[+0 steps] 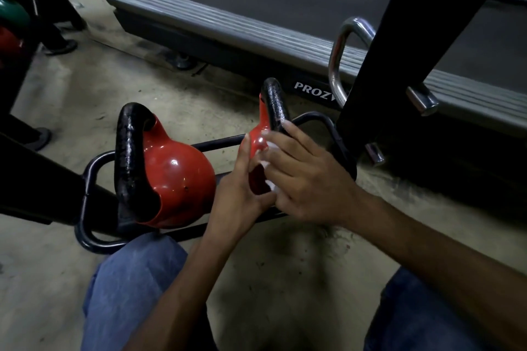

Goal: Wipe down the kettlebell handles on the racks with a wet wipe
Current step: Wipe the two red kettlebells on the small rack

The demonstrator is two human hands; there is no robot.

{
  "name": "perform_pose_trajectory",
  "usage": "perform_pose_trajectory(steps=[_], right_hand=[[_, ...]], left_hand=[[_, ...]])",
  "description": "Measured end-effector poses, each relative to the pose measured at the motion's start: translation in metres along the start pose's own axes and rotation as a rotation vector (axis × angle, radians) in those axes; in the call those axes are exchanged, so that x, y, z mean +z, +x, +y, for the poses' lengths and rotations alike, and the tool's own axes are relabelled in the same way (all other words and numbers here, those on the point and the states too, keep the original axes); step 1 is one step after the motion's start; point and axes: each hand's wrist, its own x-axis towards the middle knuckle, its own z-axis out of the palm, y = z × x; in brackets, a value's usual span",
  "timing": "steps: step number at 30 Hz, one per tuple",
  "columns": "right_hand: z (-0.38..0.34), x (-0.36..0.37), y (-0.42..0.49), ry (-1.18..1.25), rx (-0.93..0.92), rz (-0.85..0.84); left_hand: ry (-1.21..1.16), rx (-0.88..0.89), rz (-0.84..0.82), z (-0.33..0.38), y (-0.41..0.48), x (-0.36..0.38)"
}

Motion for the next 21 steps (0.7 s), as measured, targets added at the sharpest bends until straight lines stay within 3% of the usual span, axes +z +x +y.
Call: perform_pose_trajectory(steps=[7,12,14,16,19,21], right_hand=[[-0.001,-0.004,-0.02,-0.039,-0.133,0.026],[-0.019,-0.024,-0.025,0.014,0.01,-0.014],[-0.029,-0.037,-0.023,0.12,0.173,-0.031],[-0.045,-0.058,-0.022,0.26,0.448,-0.007],[-0.077,-0.112,-0.014,0.563,1.01,0.145],[-0.093,-0.156,-0.003,0.904,1.421,0.245]], left_hand=[[-0.032,-0.025,-0.054,0.007,-0.002,-0.003],[0.011,-0.106,-0.154,0.036,-0.002,-0.016],[-0.013,-0.142,-0.169,0.056,-0.007,-0.021],[-0.082,-0.169,-0.127,0.077,-0.022,-0.026],[-0.12,-0.133,-0.082,0.117,-0.061,-0.036],[-0.102,-0.128,-0.131,0.149,-0.086,-0.045]])
